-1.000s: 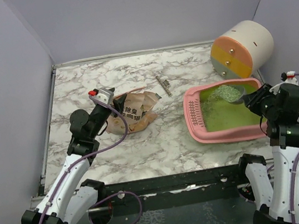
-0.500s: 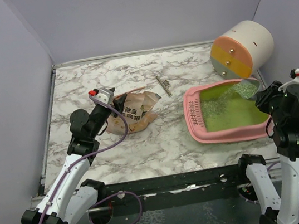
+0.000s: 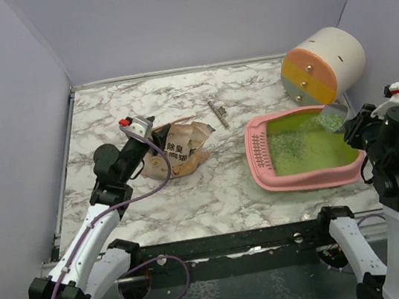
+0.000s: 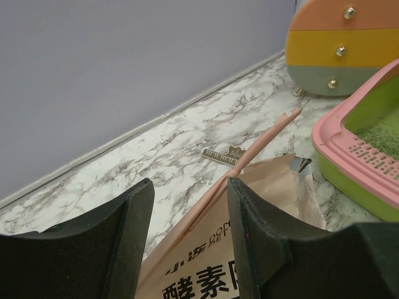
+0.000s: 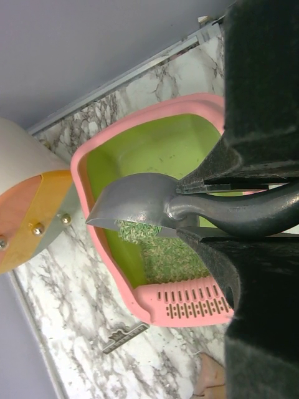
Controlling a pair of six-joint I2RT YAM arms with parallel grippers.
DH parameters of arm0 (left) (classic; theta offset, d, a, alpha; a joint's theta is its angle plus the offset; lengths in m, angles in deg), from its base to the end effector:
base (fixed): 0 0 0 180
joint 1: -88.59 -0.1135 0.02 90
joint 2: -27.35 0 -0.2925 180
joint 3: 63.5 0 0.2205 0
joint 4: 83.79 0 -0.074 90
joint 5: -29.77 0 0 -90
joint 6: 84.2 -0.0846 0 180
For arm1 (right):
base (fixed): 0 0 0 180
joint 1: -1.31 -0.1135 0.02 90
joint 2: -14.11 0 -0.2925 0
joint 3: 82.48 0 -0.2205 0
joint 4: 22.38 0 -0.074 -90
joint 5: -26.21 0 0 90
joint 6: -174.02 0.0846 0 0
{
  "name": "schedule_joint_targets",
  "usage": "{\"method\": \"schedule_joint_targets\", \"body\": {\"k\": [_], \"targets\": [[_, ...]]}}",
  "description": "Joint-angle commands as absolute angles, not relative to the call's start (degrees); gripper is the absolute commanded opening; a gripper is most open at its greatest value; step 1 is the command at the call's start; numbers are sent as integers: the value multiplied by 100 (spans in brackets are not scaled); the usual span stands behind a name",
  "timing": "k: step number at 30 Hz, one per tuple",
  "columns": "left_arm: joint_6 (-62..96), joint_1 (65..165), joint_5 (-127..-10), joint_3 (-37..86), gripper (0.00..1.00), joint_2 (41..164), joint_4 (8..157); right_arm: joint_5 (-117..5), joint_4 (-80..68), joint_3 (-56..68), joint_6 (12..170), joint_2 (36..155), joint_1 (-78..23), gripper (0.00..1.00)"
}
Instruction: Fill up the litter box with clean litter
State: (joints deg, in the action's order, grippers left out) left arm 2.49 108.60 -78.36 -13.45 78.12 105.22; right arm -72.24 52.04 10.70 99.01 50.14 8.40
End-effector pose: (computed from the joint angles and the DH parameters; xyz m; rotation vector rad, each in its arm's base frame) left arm 0.1867 -0.0960 0.3596 0.5457 1.3431 -0.4644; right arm 0.0653 -0.0206 0.3932 0.4722 1.9217 -0.0566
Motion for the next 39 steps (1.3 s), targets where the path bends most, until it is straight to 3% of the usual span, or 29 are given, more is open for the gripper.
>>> {"method": "schedule_joint_targets", "body": {"k": [1,23,29,39], "targets": [[254,10896,-7962,-1097,54,7871,10463,-6728,5589,807,9627,5346,716,1],[-86,10895,-8103,-817,54,7931,9781,-7073,6556,-657,9514,6890,-297,1],[-155,10895,-8215,-802,54,7913,9698,-6253,6209,-885,9405,7079,-292,1],[-567,10886,-8769,-621,55,7774,9125,-3093,4942,-834,9593,7811,-294,1]]}}
